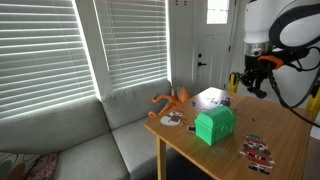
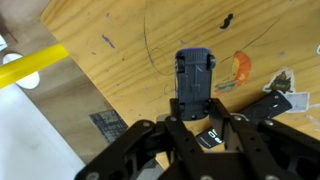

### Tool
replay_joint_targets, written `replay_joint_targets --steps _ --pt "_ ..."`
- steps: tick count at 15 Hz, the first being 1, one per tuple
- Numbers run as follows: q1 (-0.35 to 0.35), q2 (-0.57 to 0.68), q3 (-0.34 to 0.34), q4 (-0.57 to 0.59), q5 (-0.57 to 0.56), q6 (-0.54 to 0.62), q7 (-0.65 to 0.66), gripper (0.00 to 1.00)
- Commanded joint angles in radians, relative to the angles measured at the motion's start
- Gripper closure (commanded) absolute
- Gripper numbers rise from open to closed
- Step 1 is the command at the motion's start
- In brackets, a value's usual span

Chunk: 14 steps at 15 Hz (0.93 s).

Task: Turn the blue toy car over

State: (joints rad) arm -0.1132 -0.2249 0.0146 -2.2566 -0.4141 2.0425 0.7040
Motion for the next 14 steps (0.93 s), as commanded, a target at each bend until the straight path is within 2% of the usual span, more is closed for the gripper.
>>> replay_joint_targets --steps 1,3,6,10,14 --pt "-0.003 -0.025 0.027 -0.070 -0.068 0.054 0.128 0.91" --pt "0.008 -0.019 0.005 -0.105 0.009 0.107 0.080 0.91" --pt "0.012 0.010 -0.044 -0.162 0.213 0.169 -0.053 0.91" --pt "0.009 0.029 -0.086 -0.214 0.460 0.183 -0.192 0.91" --pt "-0.002 0.029 -0.107 -0.222 0.591 0.168 -0.275 0.91"
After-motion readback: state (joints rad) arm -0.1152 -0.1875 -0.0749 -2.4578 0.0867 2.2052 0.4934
